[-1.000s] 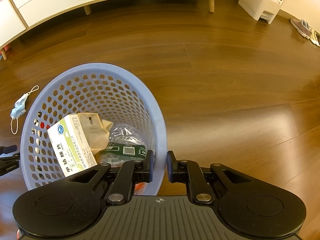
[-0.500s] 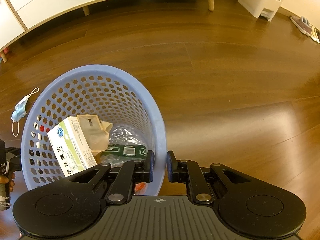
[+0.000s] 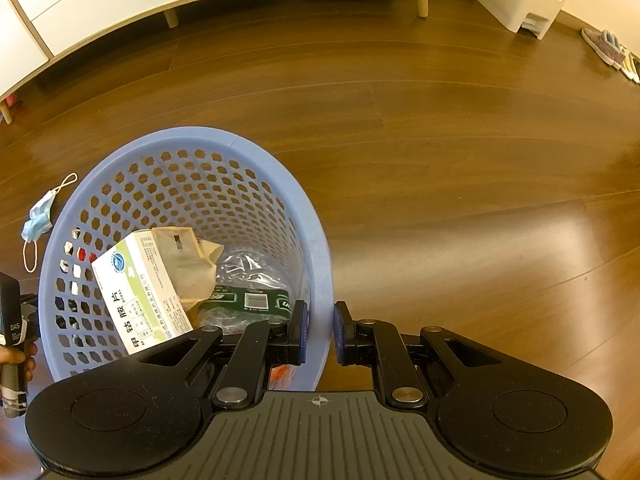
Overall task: Collect trash
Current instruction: 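Close the left tool on the white brush handle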
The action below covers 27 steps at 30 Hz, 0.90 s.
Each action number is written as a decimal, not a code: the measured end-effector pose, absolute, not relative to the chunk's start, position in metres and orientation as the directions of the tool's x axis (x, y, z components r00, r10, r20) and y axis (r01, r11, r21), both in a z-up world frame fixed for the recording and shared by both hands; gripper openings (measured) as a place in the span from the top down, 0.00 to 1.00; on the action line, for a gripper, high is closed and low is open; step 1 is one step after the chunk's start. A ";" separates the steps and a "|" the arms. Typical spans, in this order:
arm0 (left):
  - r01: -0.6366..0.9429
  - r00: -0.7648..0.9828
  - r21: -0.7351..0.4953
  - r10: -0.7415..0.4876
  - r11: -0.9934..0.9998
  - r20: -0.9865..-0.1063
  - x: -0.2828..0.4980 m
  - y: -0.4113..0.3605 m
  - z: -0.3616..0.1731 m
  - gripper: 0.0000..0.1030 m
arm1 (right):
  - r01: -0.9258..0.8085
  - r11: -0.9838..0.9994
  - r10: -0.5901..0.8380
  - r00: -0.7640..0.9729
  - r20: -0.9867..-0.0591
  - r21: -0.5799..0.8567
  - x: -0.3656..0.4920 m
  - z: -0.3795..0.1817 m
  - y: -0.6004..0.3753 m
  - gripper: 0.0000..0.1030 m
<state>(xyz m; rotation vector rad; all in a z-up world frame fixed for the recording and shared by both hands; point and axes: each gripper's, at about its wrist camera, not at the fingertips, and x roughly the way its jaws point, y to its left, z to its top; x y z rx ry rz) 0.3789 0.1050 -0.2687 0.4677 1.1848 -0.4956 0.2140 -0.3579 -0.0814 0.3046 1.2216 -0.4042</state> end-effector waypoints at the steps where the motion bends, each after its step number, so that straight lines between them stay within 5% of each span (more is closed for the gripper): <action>1: 0.594 0.297 0.086 -0.119 0.800 -0.947 0.380 0.105 -0.269 0.81 | 0.457 0.890 -0.136 0.285 -0.949 0.009 0.214 -0.082 -0.358 0.90; 27: 0.622 0.250 0.043 -0.146 0.782 -0.957 0.375 0.122 -0.271 0.84 | 0.448 0.894 -0.130 0.282 -0.951 0.010 0.214 -0.083 -0.358 0.90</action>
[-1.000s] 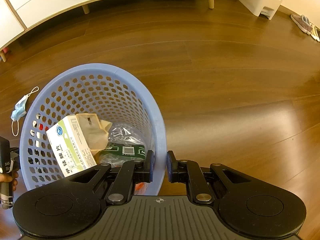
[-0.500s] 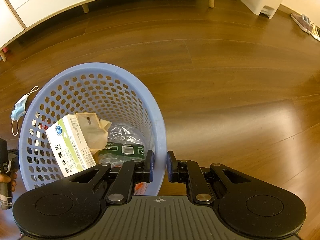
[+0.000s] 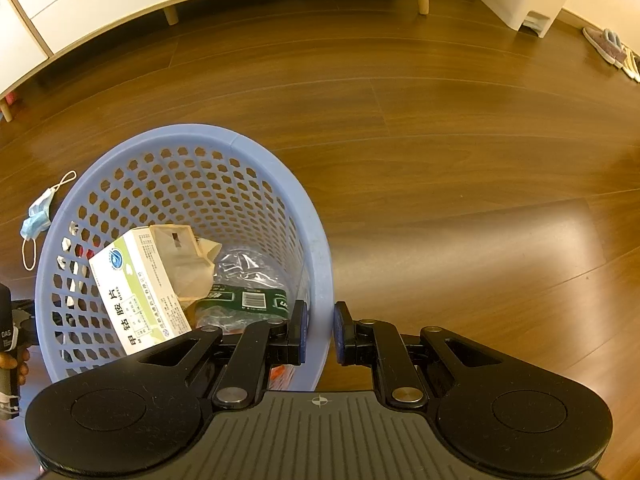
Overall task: Collect trash
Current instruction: 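Close the left tool on the white brush handle, then carry the white brush over the wastebasket and open the left tool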
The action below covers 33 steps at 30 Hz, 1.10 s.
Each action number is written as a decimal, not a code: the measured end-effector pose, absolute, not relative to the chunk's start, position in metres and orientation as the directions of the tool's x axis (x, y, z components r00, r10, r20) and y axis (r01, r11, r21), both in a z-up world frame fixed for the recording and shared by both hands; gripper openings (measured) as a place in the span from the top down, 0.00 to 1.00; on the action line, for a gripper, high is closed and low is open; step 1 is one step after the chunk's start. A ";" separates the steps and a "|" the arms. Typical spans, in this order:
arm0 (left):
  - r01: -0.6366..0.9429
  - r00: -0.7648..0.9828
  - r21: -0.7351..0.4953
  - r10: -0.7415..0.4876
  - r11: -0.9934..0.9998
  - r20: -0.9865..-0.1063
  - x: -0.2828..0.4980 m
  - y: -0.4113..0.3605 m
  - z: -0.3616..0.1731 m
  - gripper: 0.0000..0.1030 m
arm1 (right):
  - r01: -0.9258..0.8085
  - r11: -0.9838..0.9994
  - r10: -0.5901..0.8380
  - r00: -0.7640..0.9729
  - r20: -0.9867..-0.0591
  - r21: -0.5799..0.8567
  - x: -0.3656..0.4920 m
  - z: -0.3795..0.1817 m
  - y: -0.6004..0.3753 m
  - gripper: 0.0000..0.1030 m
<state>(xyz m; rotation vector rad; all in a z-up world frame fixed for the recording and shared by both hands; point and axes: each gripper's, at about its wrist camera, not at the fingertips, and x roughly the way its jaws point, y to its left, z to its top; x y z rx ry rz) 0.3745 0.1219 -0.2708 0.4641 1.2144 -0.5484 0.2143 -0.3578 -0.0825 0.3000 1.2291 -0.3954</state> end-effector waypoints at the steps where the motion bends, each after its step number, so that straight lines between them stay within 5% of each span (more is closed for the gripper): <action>1: 0.622 0.247 0.043 -0.144 0.782 -0.958 0.374 0.123 -0.271 0.84 | 0.448 0.894 -0.131 0.281 -0.951 0.009 0.214 -0.083 -0.358 0.90; 17: 0.599 0.280 0.027 -0.177 0.801 -0.943 0.376 0.135 -0.219 0.84 | 0.437 0.899 -0.146 0.287 -0.947 -0.007 0.214 -0.085 -0.355 0.90; 33: 0.650 0.247 -0.150 -0.393 0.745 -0.886 0.334 0.106 -0.073 0.84 | 0.411 0.911 -0.163 0.306 -0.938 -0.025 0.214 -0.084 -0.353 0.90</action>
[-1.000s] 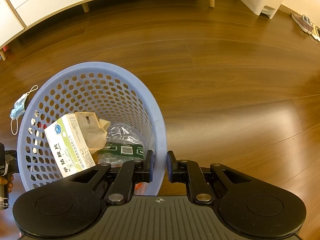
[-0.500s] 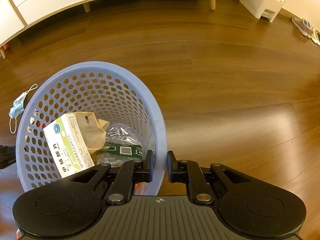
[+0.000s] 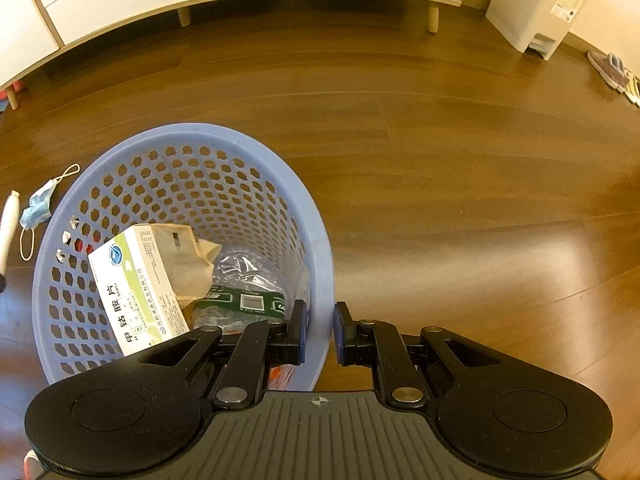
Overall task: Collect trash
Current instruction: 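Carry the white brush over the wastebasket and open the left tool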
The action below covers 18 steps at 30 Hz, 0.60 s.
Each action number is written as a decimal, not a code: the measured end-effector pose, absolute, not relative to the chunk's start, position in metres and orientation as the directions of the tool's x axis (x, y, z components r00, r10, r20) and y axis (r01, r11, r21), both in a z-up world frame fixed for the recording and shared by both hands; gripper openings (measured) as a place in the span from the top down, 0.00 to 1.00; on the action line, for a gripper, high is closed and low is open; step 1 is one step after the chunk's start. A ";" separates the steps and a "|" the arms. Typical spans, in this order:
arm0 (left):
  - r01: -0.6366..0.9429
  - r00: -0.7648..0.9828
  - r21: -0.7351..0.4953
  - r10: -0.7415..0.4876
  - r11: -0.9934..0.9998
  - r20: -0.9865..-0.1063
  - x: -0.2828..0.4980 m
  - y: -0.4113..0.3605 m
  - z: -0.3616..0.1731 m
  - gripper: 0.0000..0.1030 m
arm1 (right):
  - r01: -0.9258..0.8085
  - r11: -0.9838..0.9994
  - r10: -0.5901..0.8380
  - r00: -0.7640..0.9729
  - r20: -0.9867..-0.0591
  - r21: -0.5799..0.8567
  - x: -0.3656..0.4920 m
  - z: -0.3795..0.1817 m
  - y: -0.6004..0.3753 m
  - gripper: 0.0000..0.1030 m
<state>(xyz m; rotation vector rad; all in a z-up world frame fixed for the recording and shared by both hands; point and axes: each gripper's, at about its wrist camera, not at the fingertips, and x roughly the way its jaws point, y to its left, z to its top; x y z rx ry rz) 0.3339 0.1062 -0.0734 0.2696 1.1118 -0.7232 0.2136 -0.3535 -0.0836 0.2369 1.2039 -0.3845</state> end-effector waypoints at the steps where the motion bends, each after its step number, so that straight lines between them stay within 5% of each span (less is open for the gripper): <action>1: 0.655 0.241 -0.156 -0.400 0.739 -0.884 0.330 0.104 -0.066 0.84 | 0.409 0.912 -0.166 0.306 -0.937 -0.028 0.213 -0.084 -0.353 0.90; 18: 0.709 0.202 -0.249 -0.528 0.660 -0.825 0.301 0.056 -0.005 0.84 | 0.389 0.920 -0.182 0.325 -0.928 -0.044 0.211 -0.083 -0.352 0.90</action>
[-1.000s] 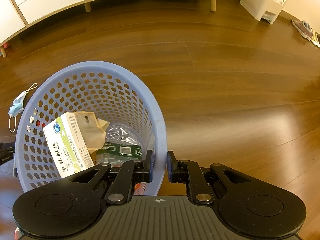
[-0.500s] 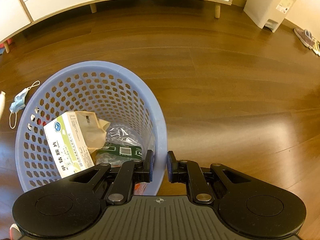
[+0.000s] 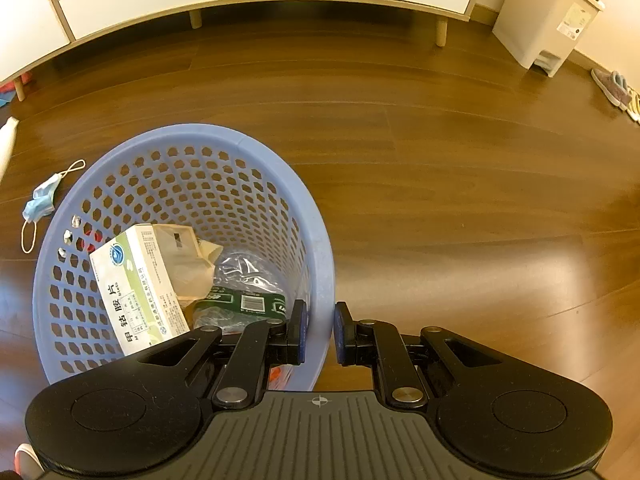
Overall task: Collect trash
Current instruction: 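Carry the white brush over the wastebasket and open the left tool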
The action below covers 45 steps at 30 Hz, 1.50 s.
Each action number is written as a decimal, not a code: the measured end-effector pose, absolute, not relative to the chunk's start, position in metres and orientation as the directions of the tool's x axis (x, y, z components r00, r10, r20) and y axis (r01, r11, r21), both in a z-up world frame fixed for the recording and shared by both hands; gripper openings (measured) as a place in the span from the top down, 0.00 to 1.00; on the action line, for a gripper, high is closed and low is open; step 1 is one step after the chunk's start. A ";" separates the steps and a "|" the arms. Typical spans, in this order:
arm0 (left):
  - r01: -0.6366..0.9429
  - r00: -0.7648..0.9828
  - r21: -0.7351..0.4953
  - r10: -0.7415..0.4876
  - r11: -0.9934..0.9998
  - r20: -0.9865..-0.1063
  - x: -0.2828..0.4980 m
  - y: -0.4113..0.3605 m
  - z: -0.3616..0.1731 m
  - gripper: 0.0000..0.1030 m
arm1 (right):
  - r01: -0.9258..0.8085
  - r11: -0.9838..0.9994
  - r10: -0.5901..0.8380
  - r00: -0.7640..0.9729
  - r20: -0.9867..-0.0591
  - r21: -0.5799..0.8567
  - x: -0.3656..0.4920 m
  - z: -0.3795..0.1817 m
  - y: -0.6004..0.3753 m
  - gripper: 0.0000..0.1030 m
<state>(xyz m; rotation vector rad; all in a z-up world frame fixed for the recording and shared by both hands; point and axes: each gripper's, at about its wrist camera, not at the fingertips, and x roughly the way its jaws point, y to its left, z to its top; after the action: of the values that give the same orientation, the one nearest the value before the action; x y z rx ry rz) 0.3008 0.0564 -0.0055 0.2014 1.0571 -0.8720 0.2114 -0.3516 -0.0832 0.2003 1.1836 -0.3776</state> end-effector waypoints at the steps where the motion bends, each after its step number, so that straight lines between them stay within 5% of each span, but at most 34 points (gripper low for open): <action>1: 0.712 0.207 -0.241 -0.525 0.659 -0.825 0.300 0.053 -0.006 0.84 | 0.390 0.920 -0.182 0.325 -0.928 -0.043 0.211 -0.083 -0.352 0.90; 34: 0.761 0.174 -0.211 -0.506 0.614 -0.845 0.290 0.001 -0.025 0.84 | 0.384 0.922 -0.173 0.331 -0.928 -0.034 0.209 -0.081 -0.352 0.90; 37: 0.776 0.197 -0.185 -0.510 0.603 -0.837 0.287 -0.001 -0.022 0.71 | 0.384 0.923 -0.172 0.331 -0.928 -0.034 0.209 -0.081 -0.352 0.90; 45: 0.775 0.231 -0.147 -0.493 0.614 -0.839 0.287 0.003 -0.019 0.70 | 0.385 0.922 -0.172 0.325 -0.930 -0.036 0.209 -0.082 -0.352 0.90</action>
<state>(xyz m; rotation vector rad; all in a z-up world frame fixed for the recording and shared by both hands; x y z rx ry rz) 0.2872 0.0032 -0.0194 0.3303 1.0051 -0.8935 0.2094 -0.3522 -0.0816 0.2057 1.1860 -0.3684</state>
